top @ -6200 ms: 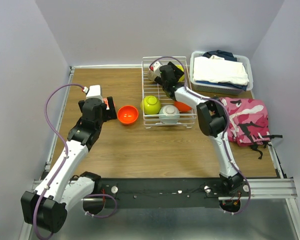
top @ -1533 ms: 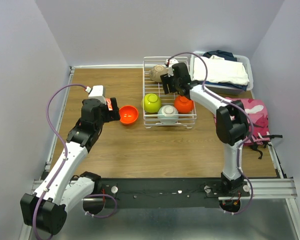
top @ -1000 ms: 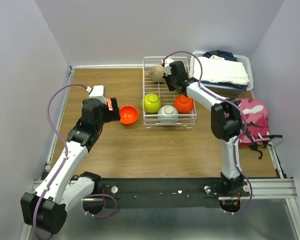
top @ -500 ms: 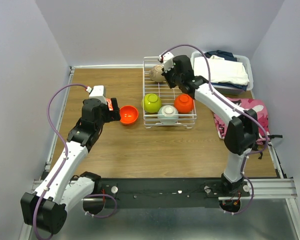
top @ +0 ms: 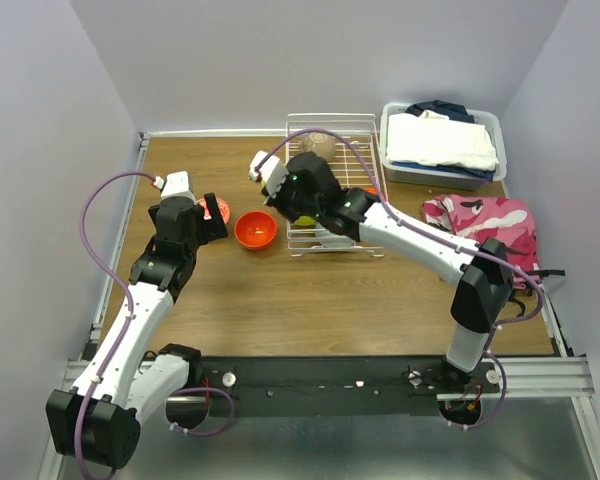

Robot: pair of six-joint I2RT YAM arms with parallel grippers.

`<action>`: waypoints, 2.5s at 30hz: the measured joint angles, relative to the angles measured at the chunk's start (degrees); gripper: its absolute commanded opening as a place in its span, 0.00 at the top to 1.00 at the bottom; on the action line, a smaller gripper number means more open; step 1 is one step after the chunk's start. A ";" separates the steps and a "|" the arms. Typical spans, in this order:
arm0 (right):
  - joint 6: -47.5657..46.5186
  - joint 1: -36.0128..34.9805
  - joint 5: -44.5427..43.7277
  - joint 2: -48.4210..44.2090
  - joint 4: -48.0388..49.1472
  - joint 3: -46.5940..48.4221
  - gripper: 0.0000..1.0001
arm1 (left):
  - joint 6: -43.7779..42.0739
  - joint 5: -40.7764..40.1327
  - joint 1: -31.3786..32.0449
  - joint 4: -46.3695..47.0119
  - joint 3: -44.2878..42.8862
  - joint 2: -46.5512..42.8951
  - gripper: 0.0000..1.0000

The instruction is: Unload the bowls from the dish rack

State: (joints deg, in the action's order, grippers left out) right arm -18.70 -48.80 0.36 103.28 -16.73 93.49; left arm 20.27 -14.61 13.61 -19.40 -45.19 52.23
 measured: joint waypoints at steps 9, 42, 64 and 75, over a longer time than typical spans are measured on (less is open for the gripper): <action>-0.37 -13.33 1.66 -0.02 0.02 -4.66 0.99 | 1.29 -4.92 -3.48 -1.40 -0.07 -0.04 0.01; 2.38 -19.89 -5.77 10.51 7.48 -15.26 0.19 | 1.42 -5.81 -3.80 -2.95 -0.13 -0.04 0.01; 11.80 -6.01 -5.95 -0.11 6.45 -9.77 0.00 | 1.40 -1.66 -3.78 -2.29 -0.13 0.92 0.01; 29.86 15.47 1.51 -2.32 14.47 -9.94 0.00 | 1.38 -0.37 -3.78 -1.60 -0.13 1.79 0.01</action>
State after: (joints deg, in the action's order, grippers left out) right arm 11.16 -33.32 1.87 100.97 -2.26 83.55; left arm 21.65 -14.98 9.82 -20.99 -45.32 54.02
